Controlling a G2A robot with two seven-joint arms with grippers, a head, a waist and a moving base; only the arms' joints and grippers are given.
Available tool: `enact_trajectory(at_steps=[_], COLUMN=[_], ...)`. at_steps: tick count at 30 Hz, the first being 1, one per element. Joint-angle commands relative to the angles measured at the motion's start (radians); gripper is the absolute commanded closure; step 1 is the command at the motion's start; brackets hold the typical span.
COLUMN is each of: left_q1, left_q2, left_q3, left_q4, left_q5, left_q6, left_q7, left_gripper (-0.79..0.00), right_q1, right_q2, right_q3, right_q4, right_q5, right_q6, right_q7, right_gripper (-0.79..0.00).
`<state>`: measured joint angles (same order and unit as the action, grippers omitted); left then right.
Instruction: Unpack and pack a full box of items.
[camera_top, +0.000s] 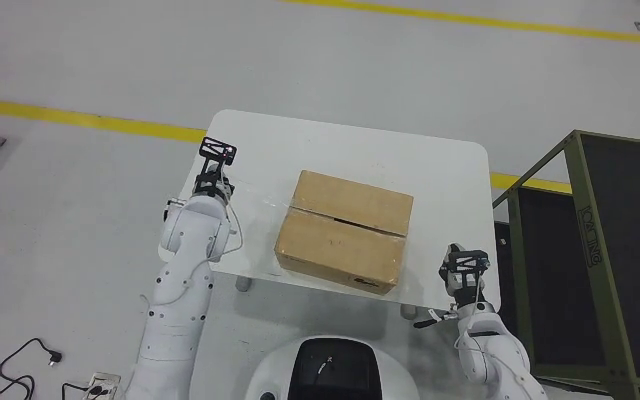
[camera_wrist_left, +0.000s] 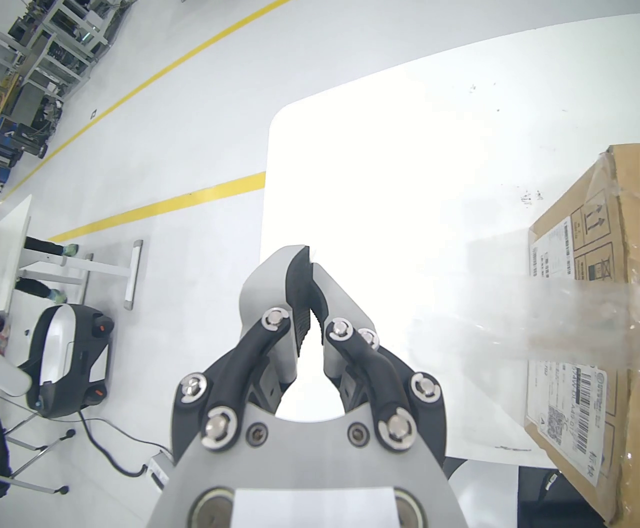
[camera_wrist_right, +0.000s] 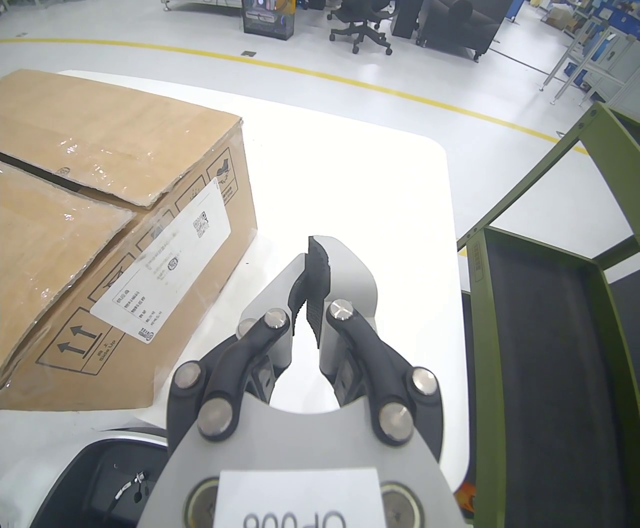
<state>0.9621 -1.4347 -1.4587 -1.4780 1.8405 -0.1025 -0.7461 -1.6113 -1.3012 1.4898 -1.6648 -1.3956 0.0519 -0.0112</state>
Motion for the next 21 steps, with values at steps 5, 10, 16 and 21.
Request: enact_trajectory(at_steps=[5, 10, 16, 21], left_q1=[-0.019, -0.041, -0.055, -0.063], left_q2=[0.005, 0.01, 0.012, 0.012], left_q3=[-0.015, -0.016, -0.013, -0.015], left_q4=[0.052, 0.095, 0.118, 0.131], left_q5=[0.011, 0.033, 0.027, 0.011], left_q6=[-0.003, -0.015, -0.016, -0.004], left_q7=[0.011, 0.028, 0.031, 0.019], left_gripper=[0.0, 0.0, -0.089, -0.785], right_q1=[-0.002, -0.003, -0.004, -0.002], right_q2=[-0.001, -0.001, -0.002, -0.002], right_q3=[0.001, 0.001, 0.001, 0.002], right_q4=[-0.002, -0.003, -0.004, -0.004], right_q5=[0.0, -0.003, -0.002, 0.0], right_q6=[0.004, 0.002, 0.008, 0.008], right_q7=[0.002, 0.0, 0.004, 0.004], right_gripper=[0.0, 0.0, 0.0, 0.0])
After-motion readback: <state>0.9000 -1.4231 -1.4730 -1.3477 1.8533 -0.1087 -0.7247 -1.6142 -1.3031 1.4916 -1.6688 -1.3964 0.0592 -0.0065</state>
